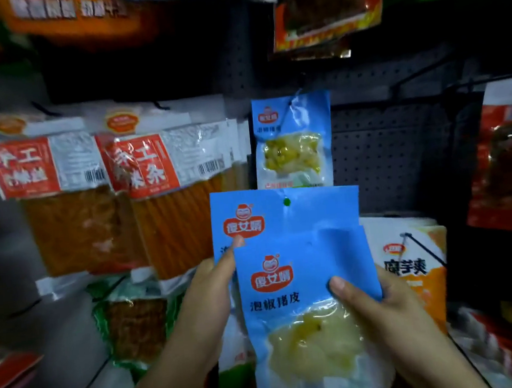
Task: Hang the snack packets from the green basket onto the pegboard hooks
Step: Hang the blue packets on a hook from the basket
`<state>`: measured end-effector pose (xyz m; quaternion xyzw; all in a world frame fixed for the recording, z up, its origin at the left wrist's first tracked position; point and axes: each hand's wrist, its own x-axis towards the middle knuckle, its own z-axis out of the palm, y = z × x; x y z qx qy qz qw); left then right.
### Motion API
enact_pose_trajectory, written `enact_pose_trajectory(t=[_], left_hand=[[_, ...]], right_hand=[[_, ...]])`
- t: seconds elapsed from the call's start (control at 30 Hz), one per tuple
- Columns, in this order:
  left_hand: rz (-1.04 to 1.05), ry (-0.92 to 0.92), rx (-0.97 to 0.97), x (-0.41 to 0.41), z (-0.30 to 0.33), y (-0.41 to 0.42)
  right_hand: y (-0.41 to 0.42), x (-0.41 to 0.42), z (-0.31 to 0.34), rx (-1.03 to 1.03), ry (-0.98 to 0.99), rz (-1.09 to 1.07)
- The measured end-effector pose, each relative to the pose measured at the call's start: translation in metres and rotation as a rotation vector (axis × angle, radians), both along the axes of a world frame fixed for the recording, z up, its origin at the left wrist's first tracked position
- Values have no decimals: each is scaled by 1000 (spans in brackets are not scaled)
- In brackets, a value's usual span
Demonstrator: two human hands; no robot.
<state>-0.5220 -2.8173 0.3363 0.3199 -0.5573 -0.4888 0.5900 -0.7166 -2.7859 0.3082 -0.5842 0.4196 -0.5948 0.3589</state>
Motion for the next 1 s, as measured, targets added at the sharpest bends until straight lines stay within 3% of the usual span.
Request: enact_pose_trajectory(t=[0.17, 0.47, 0.77, 1.0], left_hand=[[-50, 86, -238, -1, 47, -19], [352, -314, -674, -24, 124, -44], [360, -388, -910, -44, 165, -55], [372, -436, -825, -54, 186, -65]], right_hand=[[-7, -4, 24, -103, 5, -195], [-32, -19, 69, -314, 117, -204], [-47, -32, 100, -432, 46, -179], [-55, -38, 117, -435, 18, -157]])
